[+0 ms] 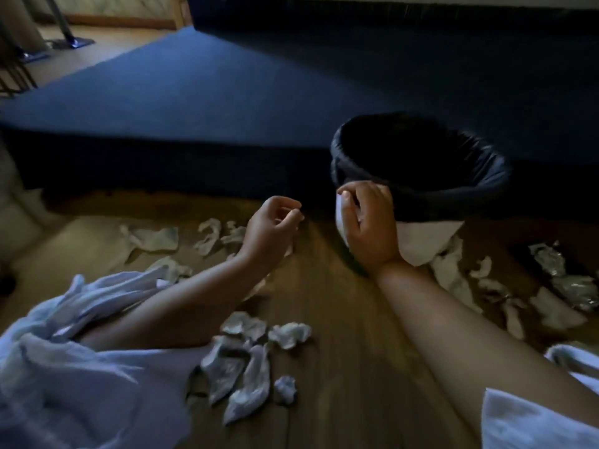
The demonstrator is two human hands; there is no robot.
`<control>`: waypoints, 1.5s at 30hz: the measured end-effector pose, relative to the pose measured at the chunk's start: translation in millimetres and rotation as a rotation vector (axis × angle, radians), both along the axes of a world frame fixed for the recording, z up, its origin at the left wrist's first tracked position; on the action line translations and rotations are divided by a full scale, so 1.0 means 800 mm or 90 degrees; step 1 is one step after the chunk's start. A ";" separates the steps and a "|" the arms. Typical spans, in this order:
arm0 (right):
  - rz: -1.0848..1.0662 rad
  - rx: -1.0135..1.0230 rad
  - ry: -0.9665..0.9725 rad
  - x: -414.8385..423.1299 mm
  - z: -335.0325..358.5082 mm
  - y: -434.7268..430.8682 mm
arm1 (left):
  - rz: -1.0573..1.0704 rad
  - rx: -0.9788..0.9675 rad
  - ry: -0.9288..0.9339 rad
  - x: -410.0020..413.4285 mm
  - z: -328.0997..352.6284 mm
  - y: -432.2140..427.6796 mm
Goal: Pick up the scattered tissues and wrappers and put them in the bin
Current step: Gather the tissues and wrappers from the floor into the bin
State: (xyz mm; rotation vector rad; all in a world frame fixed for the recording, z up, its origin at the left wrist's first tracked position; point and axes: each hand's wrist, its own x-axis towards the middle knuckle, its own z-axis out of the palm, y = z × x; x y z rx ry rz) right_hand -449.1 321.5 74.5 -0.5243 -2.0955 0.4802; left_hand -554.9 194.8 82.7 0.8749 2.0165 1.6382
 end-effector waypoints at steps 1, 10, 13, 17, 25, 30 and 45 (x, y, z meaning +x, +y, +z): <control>0.006 -0.019 0.002 -0.004 -0.025 -0.024 | -0.010 -0.028 0.021 -0.012 -0.021 -0.031; 0.085 -0.169 -0.186 0.020 -0.231 -0.242 | 0.016 -0.231 0.072 -0.023 -0.180 -0.276; 0.094 -0.159 -0.249 0.016 -0.252 -0.285 | -0.046 -0.357 0.194 -0.016 -0.200 -0.326; 0.075 -0.110 -0.337 0.013 -0.265 -0.302 | -0.072 -0.520 0.271 -0.018 -0.220 -0.370; 0.082 -0.132 -0.573 0.035 -0.285 -0.294 | -0.213 -0.642 0.288 -0.019 -0.259 -0.416; 0.031 -0.078 -0.400 0.035 -0.289 -0.301 | -0.187 -0.628 0.326 -0.012 -0.261 -0.418; -0.008 -0.242 -0.359 0.041 -0.282 -0.243 | -0.163 -0.303 0.485 -0.030 -0.258 -0.350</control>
